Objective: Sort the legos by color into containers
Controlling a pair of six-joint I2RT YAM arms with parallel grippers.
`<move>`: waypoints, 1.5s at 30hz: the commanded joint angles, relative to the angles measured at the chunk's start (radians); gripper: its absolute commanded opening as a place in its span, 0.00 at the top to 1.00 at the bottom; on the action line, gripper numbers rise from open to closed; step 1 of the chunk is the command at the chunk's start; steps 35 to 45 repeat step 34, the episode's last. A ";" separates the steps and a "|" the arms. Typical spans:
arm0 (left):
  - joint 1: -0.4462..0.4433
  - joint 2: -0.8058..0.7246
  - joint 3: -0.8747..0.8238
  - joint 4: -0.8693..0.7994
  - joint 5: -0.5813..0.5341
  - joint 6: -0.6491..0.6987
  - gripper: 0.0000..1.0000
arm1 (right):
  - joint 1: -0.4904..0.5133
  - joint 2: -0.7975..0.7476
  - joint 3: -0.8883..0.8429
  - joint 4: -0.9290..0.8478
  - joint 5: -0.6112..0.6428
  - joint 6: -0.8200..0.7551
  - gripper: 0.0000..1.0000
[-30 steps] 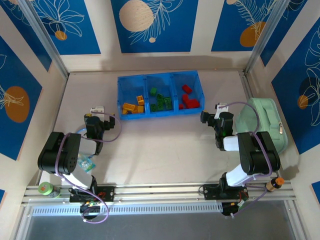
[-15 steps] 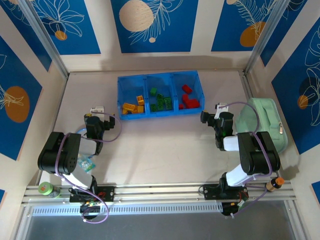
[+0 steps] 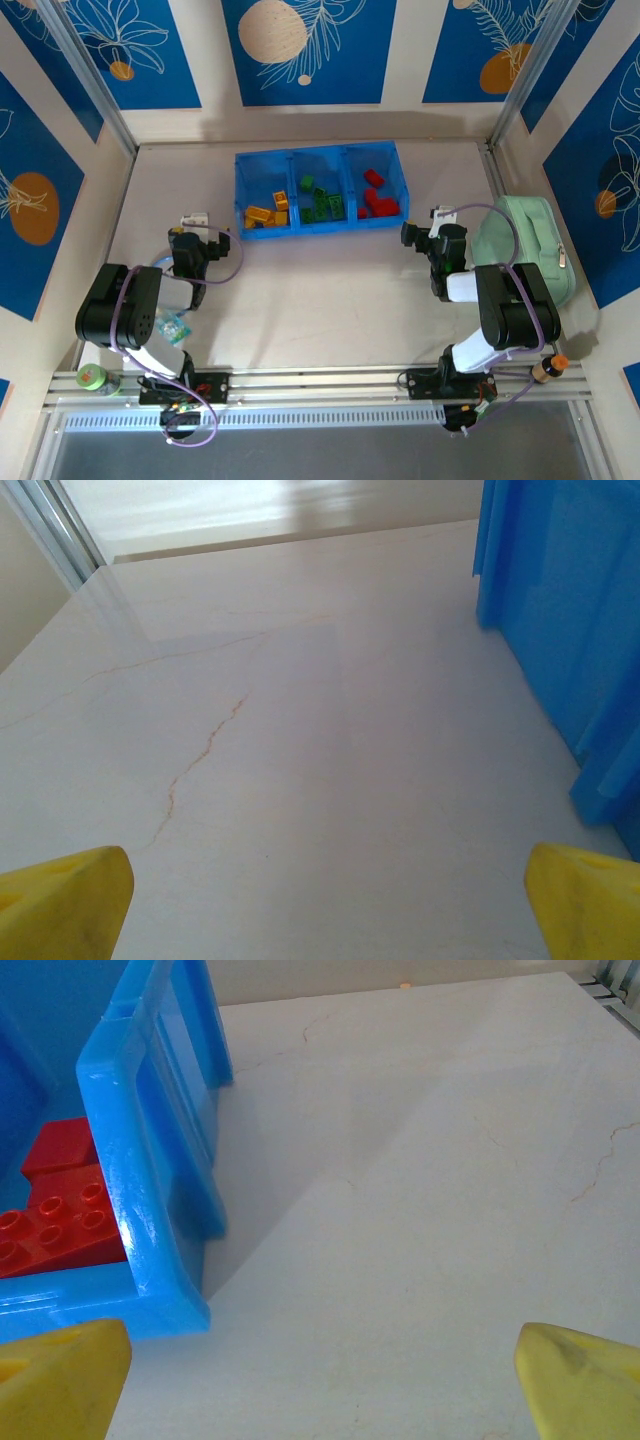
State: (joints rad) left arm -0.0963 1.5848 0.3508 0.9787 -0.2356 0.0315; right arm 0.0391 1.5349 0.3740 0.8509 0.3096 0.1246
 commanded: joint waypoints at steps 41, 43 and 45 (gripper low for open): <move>0.004 -0.020 0.003 0.002 0.023 -0.005 0.00 | -0.001 -0.012 0.018 0.006 -0.014 0.012 0.01; 0.004 -0.020 0.003 0.002 0.023 -0.005 0.00 | -0.001 -0.012 0.018 0.006 -0.014 0.012 0.01; 0.004 -0.020 0.003 0.002 0.023 -0.005 0.00 | -0.001 -0.012 0.018 0.006 -0.014 0.012 0.01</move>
